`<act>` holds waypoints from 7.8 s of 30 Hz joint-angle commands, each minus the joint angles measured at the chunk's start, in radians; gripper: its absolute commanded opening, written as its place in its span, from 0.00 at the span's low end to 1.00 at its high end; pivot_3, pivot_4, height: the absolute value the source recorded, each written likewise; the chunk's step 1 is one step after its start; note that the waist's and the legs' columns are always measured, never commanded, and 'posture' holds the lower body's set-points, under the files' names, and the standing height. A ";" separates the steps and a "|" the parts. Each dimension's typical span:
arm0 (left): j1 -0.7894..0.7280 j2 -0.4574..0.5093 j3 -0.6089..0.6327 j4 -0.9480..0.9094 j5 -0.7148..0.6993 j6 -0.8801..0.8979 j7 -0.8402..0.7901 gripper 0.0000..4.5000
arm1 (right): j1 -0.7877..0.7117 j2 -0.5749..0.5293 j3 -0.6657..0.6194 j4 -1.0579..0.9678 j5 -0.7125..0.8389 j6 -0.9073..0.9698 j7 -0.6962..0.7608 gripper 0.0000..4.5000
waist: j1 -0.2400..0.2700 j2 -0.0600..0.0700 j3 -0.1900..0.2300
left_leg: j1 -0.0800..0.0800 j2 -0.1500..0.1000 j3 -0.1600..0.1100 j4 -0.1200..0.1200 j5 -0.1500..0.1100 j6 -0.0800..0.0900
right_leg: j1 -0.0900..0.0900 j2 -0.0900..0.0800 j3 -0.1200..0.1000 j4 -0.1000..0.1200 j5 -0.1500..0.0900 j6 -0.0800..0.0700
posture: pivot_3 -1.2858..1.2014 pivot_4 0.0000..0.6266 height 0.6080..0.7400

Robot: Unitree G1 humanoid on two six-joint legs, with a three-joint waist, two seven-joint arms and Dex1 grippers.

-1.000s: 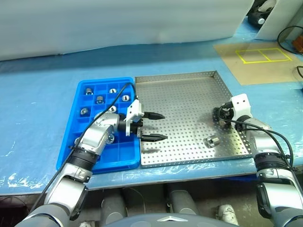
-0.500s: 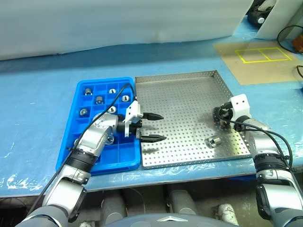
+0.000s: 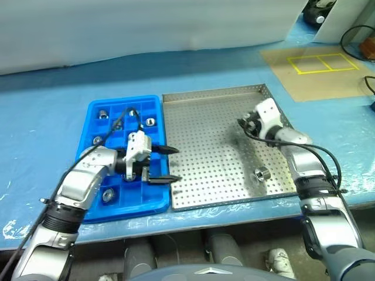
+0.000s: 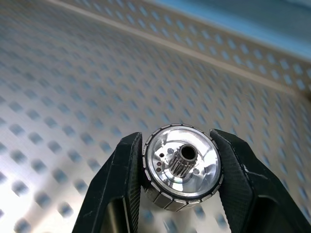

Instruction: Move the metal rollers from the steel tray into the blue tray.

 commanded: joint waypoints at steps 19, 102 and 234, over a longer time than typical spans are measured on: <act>0.506 0.188 0.458 -0.438 -0.132 0.145 0.225 0.93 | -0.216 0.201 0.329 -0.007 0.116 -0.046 0.604 0.39 | 0.151 -0.006 0.003 | -0.002 0.002 -0.001 -0.002 0.001 -0.003 | -0.003 -0.001 -0.003 0.001 0.000 0.000 | 0.60 0.24 1.00; -0.147 -0.190 -0.149 0.106 0.000 -0.016 -0.109 0.93 | 0.639 -0.470 -0.213 -0.744 0.303 0.423 0.317 0.84 | -0.014 -0.005 0.002 | 0.005 0.000 0.003 0.010 -0.004 0.006 | 0.008 -0.001 0.003 -0.001 0.002 0.004 | 0.31 0.24 1.00; -0.370 -0.173 -0.074 0.501 0.109 -0.232 -0.103 0.93 | 0.306 -0.122 -0.133 -0.684 0.226 0.365 0.158 0.86 | 0.046 -0.008 0.001 | 0.004 0.000 0.003 0.008 0.004 -0.006 | -0.001 0.000 0.005 0.012 0.002 0.004 | 0.35 0.24 1.00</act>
